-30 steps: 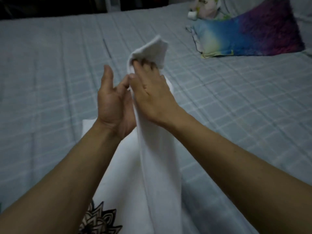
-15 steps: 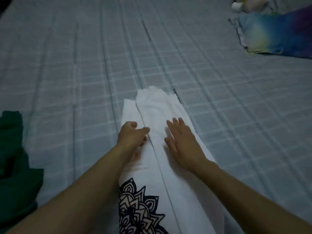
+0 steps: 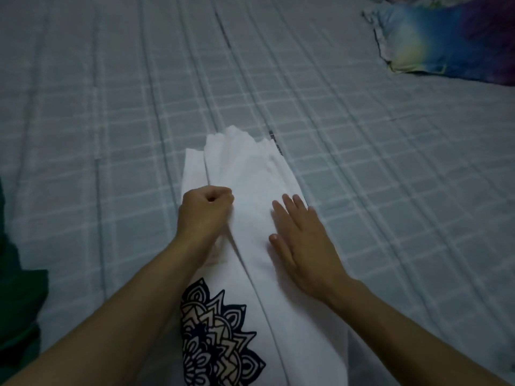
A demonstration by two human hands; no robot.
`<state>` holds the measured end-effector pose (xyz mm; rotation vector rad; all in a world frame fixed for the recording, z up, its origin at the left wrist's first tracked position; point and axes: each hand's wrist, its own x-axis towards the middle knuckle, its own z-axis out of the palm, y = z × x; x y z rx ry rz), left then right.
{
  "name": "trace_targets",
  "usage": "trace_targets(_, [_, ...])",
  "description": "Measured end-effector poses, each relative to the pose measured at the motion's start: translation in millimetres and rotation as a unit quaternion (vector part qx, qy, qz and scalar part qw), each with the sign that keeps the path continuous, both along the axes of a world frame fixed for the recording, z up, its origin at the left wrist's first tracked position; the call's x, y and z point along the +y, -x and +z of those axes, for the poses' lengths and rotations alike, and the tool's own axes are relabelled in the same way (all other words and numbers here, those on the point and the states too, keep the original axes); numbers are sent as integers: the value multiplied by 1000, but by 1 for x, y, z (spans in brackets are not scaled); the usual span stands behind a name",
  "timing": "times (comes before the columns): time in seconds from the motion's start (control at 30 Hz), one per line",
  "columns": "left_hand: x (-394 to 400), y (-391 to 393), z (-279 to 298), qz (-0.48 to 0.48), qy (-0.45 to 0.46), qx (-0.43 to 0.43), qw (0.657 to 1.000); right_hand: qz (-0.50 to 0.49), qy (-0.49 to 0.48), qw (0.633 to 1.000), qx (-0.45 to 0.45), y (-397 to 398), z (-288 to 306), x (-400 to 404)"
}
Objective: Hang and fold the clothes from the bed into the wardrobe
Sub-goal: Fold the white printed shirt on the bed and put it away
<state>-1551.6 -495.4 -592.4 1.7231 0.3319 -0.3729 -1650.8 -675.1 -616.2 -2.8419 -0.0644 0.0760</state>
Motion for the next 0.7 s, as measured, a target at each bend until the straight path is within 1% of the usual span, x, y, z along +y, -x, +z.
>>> trace_targets(0.07, [8,4,-7,-39,-44,5,998,20,49,998,44,20,-8,0])
trace_targets(0.1, [9,7,-12,-77,-93,-1,993,27,77,994,71,27,-16,-1])
trace_targets(0.13, [9,12,-15,-113,-158,-30,981,28,99,991,80,31,-24,-3])
trace_targets(0.17, [8,19,-18,-143,-228,-85,959,25,111,991,71,32,-31,-4])
trace_targets(0.2, [6,31,-19,-170,-289,-158,929,18,113,992,56,32,-36,-5])
trace_targets(0.23, [4,45,-21,-197,-329,-220,897,14,113,992,46,32,-39,-5])
trace_targets(0.27, [2,60,-24,-235,-356,-259,867,15,113,993,43,31,-40,-5])
trace_targets(0.3, [0,77,-28,-282,-384,-274,835,18,112,992,45,32,-40,-6])
trace_targets(0.37, [-2,110,-38,-366,-448,-268,770,23,100,994,45,36,-36,-7])
trace_targets(0.4, [0,124,-42,-388,-469,-261,750,26,87,995,41,41,-32,-6])
trace_targets(0.43, [2,137,-45,-400,-476,-253,741,26,73,996,35,49,-28,-5])
trace_targets(0.53, [13,172,-50,-404,-475,-256,739,50,74,996,19,104,-23,6])
trace_targets(0.63, [23,199,-59,-428,-492,-260,712,93,93,991,33,160,-33,14])
trace_targets(0.7, [27,206,-66,-431,-498,-262,706,88,94,991,23,170,-43,16])
